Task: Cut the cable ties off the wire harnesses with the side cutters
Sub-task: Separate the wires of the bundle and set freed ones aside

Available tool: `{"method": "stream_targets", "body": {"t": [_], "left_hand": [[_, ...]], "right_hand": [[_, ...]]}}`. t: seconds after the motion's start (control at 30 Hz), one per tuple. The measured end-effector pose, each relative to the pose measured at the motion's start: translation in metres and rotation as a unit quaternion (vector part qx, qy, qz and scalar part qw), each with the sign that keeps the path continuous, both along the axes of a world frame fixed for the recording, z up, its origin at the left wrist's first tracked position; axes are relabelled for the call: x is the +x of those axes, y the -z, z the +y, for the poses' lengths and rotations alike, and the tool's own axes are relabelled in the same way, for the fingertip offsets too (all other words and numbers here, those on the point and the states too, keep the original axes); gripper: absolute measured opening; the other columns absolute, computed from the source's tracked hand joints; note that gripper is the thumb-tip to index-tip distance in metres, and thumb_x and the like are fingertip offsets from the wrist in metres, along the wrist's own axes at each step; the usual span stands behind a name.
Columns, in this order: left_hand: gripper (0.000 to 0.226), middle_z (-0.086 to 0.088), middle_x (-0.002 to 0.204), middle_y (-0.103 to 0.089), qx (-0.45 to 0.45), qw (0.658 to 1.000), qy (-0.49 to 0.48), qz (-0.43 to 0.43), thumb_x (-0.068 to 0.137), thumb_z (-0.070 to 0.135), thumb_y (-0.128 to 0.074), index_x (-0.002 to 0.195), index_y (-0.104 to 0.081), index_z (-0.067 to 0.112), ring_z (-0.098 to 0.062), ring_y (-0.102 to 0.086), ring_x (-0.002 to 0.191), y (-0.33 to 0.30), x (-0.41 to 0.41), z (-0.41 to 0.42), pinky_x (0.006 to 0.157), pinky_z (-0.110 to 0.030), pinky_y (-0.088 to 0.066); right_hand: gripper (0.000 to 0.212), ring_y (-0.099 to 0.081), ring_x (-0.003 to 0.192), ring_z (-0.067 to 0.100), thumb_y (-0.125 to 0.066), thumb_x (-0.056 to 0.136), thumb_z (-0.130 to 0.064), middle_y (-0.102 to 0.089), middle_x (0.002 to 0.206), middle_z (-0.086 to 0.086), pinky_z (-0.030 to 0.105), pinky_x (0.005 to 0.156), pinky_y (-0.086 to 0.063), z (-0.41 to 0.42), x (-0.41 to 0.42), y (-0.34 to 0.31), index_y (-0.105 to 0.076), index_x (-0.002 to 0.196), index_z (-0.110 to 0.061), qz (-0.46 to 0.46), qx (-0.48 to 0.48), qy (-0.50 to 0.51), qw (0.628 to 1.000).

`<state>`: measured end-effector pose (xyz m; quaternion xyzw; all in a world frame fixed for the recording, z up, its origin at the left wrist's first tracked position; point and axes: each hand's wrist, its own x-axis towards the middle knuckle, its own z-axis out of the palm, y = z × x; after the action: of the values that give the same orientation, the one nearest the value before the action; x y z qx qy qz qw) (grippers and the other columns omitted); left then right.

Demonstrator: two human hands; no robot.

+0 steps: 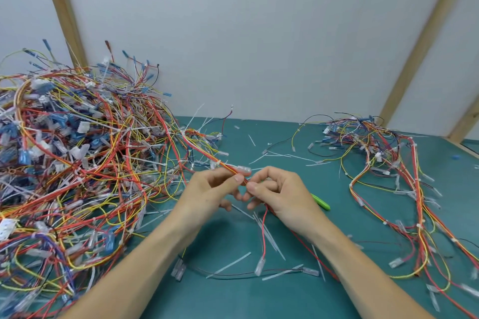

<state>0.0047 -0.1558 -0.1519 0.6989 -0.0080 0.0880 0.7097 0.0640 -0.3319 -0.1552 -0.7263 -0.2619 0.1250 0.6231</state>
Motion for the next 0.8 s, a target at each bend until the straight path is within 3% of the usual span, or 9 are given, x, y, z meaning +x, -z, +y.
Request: {"method": "stream_targets", "body": {"t": [0.2, 0.27, 0.33, 0.43, 0.5, 0.57, 0.67, 0.8], "left_hand": [[0.013, -0.006, 0.086, -0.076, -0.008, 0.997, -0.079, 0.004, 0.097, 0.017, -0.063, 0.098, -0.075, 0.011, -0.011, -0.07, 0.063, 0.0, 0.0, -0.001, 0.045, -0.017, -0.047], [0.014, -0.006, 0.086, -0.077, -0.022, 0.994, -0.103, 0.012, 0.097, 0.019, -0.063, 0.097, -0.074, 0.012, -0.009, -0.07, 0.057, -0.001, -0.001, -0.001, 0.039, -0.013, -0.041], [0.013, -0.007, 0.09, -0.076, -0.037, 0.992, -0.117, 0.01, 0.098, 0.018, -0.062, 0.098, -0.073, 0.011, -0.013, -0.072, 0.062, -0.002, 0.0, 0.001, 0.04, -0.017, -0.044], [0.013, -0.003, 0.089, -0.076, -0.04, 0.988, -0.147, 0.006, 0.099, 0.02, -0.06, 0.1, -0.071, 0.013, -0.019, -0.074, 0.069, -0.002, 0.001, 0.005, 0.054, -0.032, -0.049], [0.013, -0.001, 0.09, -0.076, -0.045, 0.983, -0.176, 0.006, 0.101, 0.021, -0.058, 0.1, -0.068, 0.015, -0.02, -0.074, 0.07, -0.001, 0.003, 0.009, 0.062, -0.037, -0.047], [0.013, -0.004, 0.091, -0.074, -0.061, 0.978, -0.198, -0.001, 0.103, 0.019, -0.055, 0.099, -0.066, 0.015, -0.02, -0.073, 0.071, -0.002, 0.004, 0.013, 0.059, -0.036, -0.051], [0.014, -0.004, 0.09, -0.069, -0.109, 0.971, -0.212, -0.025, 0.104, 0.014, -0.052, 0.097, -0.064, 0.013, -0.014, -0.073, 0.069, -0.004, 0.005, 0.017, 0.049, -0.023, -0.055], [0.016, -0.003, 0.094, -0.069, -0.147, 0.964, -0.221, -0.03, 0.105, 0.015, -0.049, 0.099, -0.064, 0.016, -0.011, -0.073, 0.07, -0.004, 0.007, 0.023, 0.052, -0.021, -0.056]], "right_hand": [[0.009, -0.074, 0.089, 0.011, -0.069, 0.097, -0.02, -0.079, 0.086, -0.006, 0.033, 0.089, -0.056, -0.002, 0.001, 0.001, -0.072, 0.09, -0.022, -0.07, -0.069, 0.051, 0.994], [0.01, -0.072, 0.085, 0.005, -0.072, 0.095, -0.02, -0.077, 0.086, -0.011, 0.034, 0.085, -0.056, -0.003, 0.002, 0.0, -0.075, 0.086, -0.025, -0.097, -0.087, 0.08, 0.988], [0.011, -0.067, 0.08, 0.0, -0.074, 0.092, -0.022, -0.075, 0.086, -0.017, 0.029, 0.079, -0.052, -0.004, 0.001, -0.001, -0.075, 0.084, -0.03, -0.12, -0.099, 0.105, 0.982], [0.01, -0.067, 0.088, 0.002, -0.075, 0.089, -0.024, -0.073, 0.088, -0.02, 0.021, 0.079, -0.05, -0.007, 0.002, -0.003, -0.074, 0.086, -0.034, -0.169, -0.124, 0.142, 0.967], [0.009, -0.066, 0.083, 0.002, -0.074, 0.089, -0.024, -0.071, 0.08, -0.021, 0.015, 0.073, -0.047, -0.01, 0.004, -0.003, -0.073, 0.085, -0.032, -0.185, -0.137, 0.144, 0.962], [0.006, -0.066, 0.074, 0.002, -0.072, 0.088, -0.027, -0.07, 0.075, -0.02, 0.019, 0.072, -0.049, -0.011, 0.005, -0.001, -0.072, 0.084, -0.032, -0.193, -0.17, 0.135, 0.957], [0.006, -0.063, 0.073, 0.002, -0.067, 0.088, -0.04, -0.068, 0.073, -0.023, 0.027, 0.071, -0.05, -0.012, 0.007, 0.003, -0.067, 0.083, -0.037, -0.229, -0.254, 0.145, 0.929], [0.021, -0.059, 0.067, 0.009, -0.065, 0.093, -0.046, -0.065, 0.068, -0.016, 0.032, 0.067, -0.05, -0.013, 0.011, 0.005, -0.064, 0.075, -0.035, -0.241, -0.259, 0.175, 0.919]]}}
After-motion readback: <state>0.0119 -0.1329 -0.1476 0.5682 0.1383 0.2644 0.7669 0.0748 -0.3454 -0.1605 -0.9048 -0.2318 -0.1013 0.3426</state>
